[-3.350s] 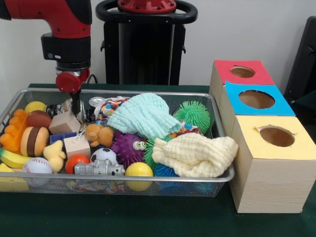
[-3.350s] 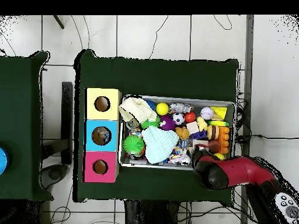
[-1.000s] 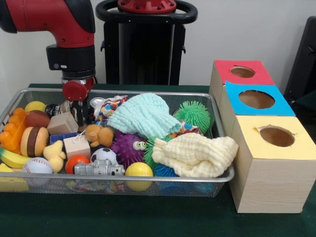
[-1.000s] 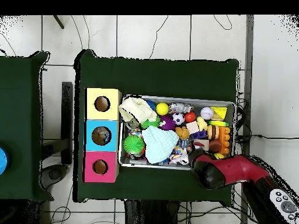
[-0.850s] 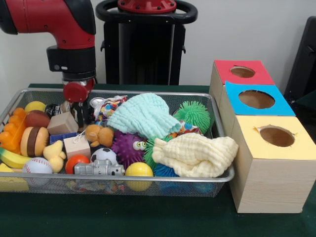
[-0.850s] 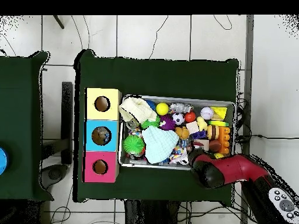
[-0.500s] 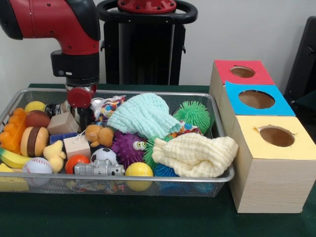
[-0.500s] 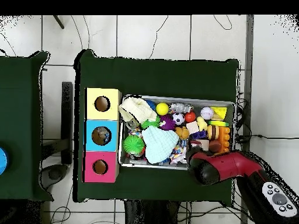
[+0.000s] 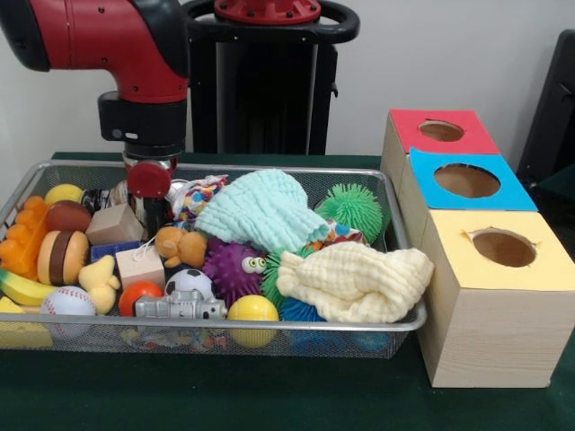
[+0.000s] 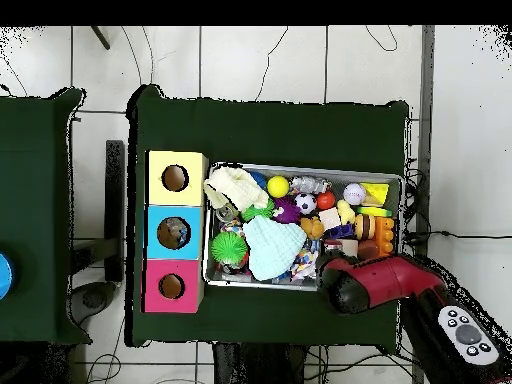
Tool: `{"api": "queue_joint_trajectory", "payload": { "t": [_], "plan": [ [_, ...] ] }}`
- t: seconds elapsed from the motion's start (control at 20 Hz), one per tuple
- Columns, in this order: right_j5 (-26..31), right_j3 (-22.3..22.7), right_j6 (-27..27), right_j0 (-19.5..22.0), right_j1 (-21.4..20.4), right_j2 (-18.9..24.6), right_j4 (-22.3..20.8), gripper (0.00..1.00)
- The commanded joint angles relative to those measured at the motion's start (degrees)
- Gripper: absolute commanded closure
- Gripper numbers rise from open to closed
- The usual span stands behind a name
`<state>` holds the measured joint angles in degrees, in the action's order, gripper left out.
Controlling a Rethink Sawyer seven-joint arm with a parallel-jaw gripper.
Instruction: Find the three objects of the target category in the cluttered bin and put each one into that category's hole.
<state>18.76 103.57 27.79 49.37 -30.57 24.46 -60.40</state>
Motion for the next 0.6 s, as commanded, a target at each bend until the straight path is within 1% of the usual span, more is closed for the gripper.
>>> {"api": "queue_joint_trajectory", "payload": {
  "t": [0.05, 0.2, 0.25, 0.4, 0.55, 0.6],
  "plan": [
    [-4.7, -9.8, 6.4, -1.0, 6.1, -4.2, -8.3, 0.00],
    [-6.5, -10.2, 6.1, -0.8, 6.9, -4.2, -8.4, 0.00],
    [-7.2, -10.2, 5.3, 0.2, 7.4, -3.3, -8.2, 0.00],
    [-8.5, -10.0, 4.6, 1.4, 7.9, -2.4, -8.0, 0.00],
    [-10.1, -9.0, 2.8, 4.6, 9.1, 0.8, -7.4, 0.00],
    [-10.7, -8.9, 2.7, 4.9, 9.3, 1.2, -7.5, 0.00]
  ]
}}
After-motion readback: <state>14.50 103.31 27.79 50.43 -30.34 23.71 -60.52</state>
